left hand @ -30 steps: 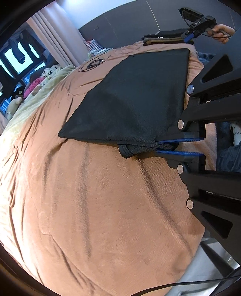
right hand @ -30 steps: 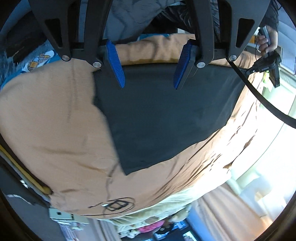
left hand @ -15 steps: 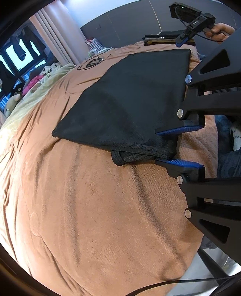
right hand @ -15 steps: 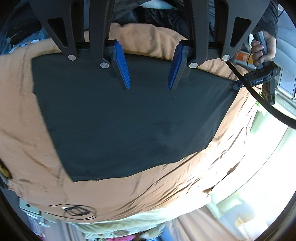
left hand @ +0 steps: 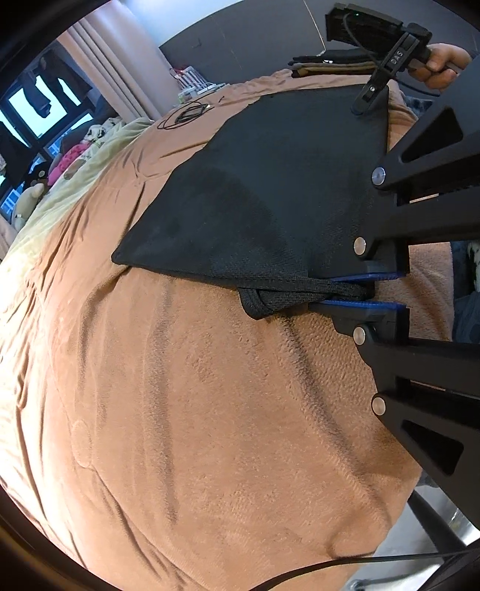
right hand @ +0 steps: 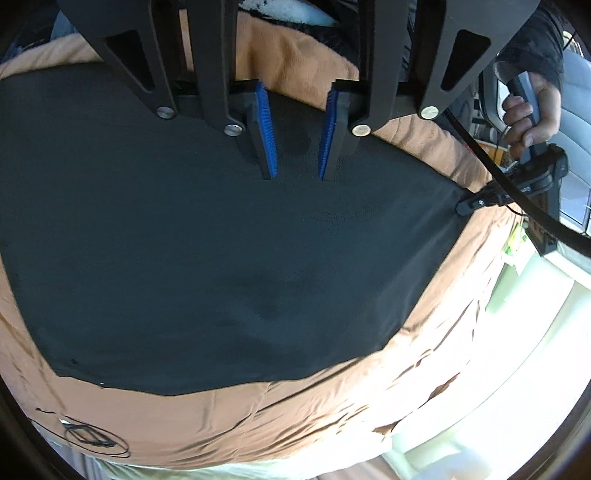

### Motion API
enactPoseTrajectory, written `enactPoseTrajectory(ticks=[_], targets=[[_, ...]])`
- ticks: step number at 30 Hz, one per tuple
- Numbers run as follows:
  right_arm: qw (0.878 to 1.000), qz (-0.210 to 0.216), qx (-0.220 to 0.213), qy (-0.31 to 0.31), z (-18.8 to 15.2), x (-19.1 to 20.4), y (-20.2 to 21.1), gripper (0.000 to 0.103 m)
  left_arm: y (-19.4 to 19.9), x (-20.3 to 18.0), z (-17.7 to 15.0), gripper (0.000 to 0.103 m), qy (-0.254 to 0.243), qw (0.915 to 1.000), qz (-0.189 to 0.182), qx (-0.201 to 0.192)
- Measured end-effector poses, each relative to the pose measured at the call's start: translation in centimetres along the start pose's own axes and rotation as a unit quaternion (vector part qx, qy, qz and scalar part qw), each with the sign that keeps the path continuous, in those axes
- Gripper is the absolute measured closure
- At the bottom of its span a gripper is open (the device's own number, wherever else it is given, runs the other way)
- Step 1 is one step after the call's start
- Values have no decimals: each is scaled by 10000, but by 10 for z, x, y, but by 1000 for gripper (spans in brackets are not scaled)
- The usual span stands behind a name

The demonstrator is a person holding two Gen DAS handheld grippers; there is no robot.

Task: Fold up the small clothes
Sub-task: 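Hold the edge with the left gripper while the right gripper opens and moves over the shirt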

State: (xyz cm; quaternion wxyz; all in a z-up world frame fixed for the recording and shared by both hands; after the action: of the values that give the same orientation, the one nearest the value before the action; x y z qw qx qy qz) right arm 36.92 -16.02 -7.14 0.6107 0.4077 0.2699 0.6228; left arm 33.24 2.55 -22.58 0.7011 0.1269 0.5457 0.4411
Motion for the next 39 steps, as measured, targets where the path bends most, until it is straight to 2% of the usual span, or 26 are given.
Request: enactPoseTrajectory(ticks=[9,13,21,26,39], targets=[[9993,-232,128,246,34,6,-34,91,-1,2,-2,95,155,9997,161,-37],[9986,-353,160,365,51,19,-50,91,-1,1,-4,95,210,9995,216,-67],[9973,-528,189,480,89,19,-70,91,0,0,-4,95,295,9993,245,-44],[9966,-601,271,486,109,17,-82,91,1,4,-4,95,521,9985,172,-61],[9947,-933,219,369,166,7,-114,91,-1,3,-5,95,601,9978,279,-7]])
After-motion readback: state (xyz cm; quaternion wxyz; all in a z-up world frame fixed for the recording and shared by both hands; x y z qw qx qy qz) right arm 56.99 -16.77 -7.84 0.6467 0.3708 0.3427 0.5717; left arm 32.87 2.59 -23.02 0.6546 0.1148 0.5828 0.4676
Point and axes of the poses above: each gripper's, at about its wrist camera, not at the fingertips, and y roughly against the way its jaws point, x to its left, z to its top, the point moved 7 cm from there along -y, roughly the way its jaws point, and after that the axes turned 14 degrees about -z, right-handed, at the moved point
